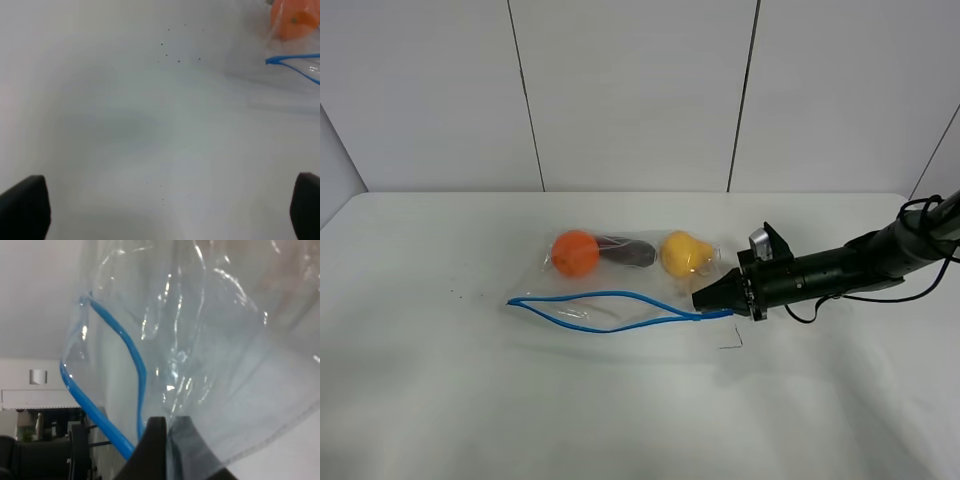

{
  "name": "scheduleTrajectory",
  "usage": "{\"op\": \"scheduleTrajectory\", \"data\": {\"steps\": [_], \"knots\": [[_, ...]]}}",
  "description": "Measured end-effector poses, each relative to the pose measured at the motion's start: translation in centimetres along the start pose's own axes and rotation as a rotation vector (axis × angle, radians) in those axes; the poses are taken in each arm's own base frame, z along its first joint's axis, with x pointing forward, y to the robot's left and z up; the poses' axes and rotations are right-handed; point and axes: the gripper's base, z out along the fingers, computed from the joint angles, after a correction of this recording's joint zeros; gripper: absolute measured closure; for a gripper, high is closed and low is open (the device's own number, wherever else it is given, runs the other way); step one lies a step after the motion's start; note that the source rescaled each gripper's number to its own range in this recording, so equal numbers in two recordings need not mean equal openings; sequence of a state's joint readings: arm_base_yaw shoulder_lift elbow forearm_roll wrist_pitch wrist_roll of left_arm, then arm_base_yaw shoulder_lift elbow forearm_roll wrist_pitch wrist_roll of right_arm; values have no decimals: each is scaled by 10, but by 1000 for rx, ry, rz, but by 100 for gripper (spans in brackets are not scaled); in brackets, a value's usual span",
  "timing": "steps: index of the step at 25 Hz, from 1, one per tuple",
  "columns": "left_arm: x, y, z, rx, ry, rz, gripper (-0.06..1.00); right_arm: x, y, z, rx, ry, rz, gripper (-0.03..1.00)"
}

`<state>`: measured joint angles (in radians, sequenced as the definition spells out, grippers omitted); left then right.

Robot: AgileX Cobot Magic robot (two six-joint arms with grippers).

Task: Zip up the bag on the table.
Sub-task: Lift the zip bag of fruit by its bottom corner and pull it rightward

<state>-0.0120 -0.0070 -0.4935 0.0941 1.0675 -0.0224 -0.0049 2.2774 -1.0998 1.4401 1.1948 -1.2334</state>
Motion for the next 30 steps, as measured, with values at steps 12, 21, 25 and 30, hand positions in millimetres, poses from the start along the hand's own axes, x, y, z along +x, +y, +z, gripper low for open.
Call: {"op": "scheduleTrajectory", "data": {"steps": [12, 21, 25, 30], "knots": [[0, 0, 0, 0, 0, 0, -6, -10, 50, -21, 16, -17, -72, 97], [0, 0, 0, 0, 0, 0, -6, -9, 62, -27, 35, 0, -89, 97], [0, 0, 0, -1, -1, 0, -6, -9, 66, -29, 38, -1, -103, 97], [-8, -3, -1, 30, -29, -11, 0, -9, 66, -29, 40, 3, -103, 97]]}}
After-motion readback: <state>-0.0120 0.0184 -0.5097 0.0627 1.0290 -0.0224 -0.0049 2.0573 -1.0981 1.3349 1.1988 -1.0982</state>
